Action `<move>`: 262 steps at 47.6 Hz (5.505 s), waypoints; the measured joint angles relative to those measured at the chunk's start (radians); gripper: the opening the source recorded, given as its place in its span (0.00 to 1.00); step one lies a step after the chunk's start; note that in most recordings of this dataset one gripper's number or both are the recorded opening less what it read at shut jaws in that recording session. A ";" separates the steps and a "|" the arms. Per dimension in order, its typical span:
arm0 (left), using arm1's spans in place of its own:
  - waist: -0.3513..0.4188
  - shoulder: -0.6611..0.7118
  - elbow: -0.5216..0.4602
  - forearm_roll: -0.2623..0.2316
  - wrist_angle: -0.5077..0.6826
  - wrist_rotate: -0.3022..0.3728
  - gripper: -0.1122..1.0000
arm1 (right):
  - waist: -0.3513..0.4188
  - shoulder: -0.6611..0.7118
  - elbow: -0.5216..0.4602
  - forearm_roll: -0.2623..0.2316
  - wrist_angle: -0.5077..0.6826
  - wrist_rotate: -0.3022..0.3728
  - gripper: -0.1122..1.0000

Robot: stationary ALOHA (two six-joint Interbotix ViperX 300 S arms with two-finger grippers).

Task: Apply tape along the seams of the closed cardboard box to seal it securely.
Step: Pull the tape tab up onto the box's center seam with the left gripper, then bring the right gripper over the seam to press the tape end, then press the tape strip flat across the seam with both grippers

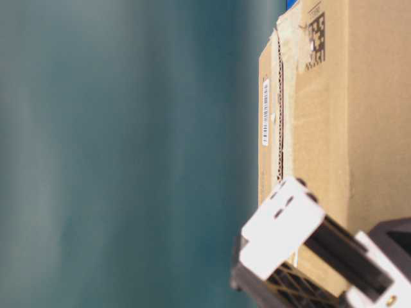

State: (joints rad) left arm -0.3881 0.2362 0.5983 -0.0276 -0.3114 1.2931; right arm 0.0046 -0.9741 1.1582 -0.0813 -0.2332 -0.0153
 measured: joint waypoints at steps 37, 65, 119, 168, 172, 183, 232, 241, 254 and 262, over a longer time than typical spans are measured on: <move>0.051 -0.256 -0.031 0.002 0.083 0.152 0.10 | 0.002 0.009 0.000 -0.002 0.006 0.017 0.10; 0.321 -0.350 0.000 0.002 0.080 0.233 0.10 | 0.003 0.094 0.000 0.000 -0.038 0.017 0.10; 0.394 -0.414 0.184 0.002 0.218 0.199 0.10 | 0.002 0.250 -0.011 -0.002 -0.123 0.015 0.10; 0.425 -0.414 0.184 0.008 0.284 0.235 0.10 | -0.023 0.655 -0.219 0.034 -0.204 0.026 0.10; 0.425 -0.414 0.184 0.006 0.285 0.236 0.10 | -0.026 0.701 -0.255 0.040 -0.204 0.026 0.10; 0.425 -0.414 0.184 0.008 0.288 0.236 0.10 | -0.028 0.805 -0.356 0.058 -0.186 0.028 0.44; 0.420 -0.414 0.181 0.008 0.295 0.232 0.10 | -0.054 1.046 -0.446 0.137 -0.161 0.034 0.49; 0.420 -0.414 0.181 0.006 0.296 0.215 0.10 | -0.054 1.046 -0.446 0.137 -0.161 0.031 0.49; 0.423 -0.414 0.178 0.006 0.342 0.184 0.10 | -0.049 1.046 -0.446 0.138 -0.160 0.031 0.50; 0.423 -0.414 0.176 0.005 0.347 0.140 0.12 | -0.049 1.046 -0.446 0.138 -0.158 0.031 0.49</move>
State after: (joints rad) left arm 0.0353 -0.1779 0.7747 -0.0230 0.0353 1.4327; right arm -0.0445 0.0721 0.7118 0.0568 -0.3912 0.0153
